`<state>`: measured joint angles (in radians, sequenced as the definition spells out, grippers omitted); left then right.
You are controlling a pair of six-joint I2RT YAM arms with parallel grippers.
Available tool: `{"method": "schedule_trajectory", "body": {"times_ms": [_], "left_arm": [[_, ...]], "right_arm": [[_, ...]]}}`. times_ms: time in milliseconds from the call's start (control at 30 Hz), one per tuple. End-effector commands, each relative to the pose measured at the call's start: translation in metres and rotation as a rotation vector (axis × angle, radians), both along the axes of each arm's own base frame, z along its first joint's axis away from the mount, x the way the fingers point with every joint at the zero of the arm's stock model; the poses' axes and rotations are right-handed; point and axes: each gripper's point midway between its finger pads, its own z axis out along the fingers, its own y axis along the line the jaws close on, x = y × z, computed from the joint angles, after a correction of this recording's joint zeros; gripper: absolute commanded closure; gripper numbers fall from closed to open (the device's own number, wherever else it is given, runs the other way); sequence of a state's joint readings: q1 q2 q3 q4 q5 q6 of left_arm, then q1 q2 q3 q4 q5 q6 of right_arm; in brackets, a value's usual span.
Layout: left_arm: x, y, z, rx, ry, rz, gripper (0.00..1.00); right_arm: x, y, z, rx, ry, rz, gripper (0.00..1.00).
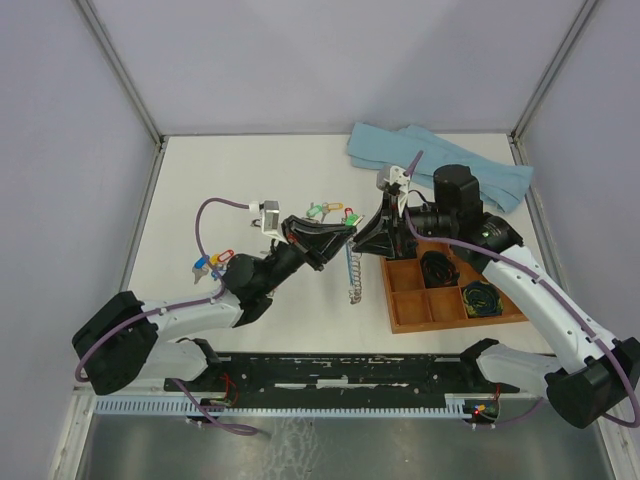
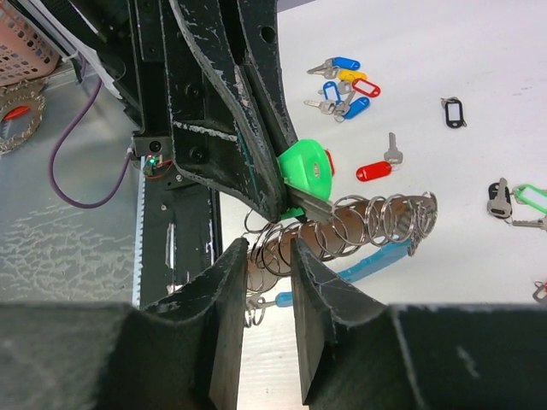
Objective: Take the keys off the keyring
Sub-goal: Remove the key from the keyring.
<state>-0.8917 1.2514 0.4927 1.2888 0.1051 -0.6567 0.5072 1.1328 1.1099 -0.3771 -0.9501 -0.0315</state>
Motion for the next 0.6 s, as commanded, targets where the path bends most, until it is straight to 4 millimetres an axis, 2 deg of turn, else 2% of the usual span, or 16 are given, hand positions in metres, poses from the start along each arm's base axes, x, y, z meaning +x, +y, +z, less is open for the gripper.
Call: {"method": "schedule_trajectory", "body": {"times_ms": [0, 167, 300, 567], "left_arm": [[-0.003, 0.006, 0.039, -0.117, -0.047, 0.001, 0.97], [-0.004, 0.003, 0.038, -0.113, -0.043, -0.006, 0.97], [-0.005, 0.005, 0.038, -0.122, -0.041, -0.007, 0.97], [-0.009, 0.028, 0.042, -0.18, -0.038, 0.04, 0.97]], "right_arm": [[0.006, 0.002, 0.005, 0.004, -0.049, -0.017, 0.68], [0.006, 0.001, 0.007, 0.002, -0.052, -0.022, 0.76], [0.002, 0.001, 0.01, 0.01, -0.051, -0.004, 0.98], [-0.001, -0.002, 0.026, 0.115, 0.035, 0.025, 0.99]]}}
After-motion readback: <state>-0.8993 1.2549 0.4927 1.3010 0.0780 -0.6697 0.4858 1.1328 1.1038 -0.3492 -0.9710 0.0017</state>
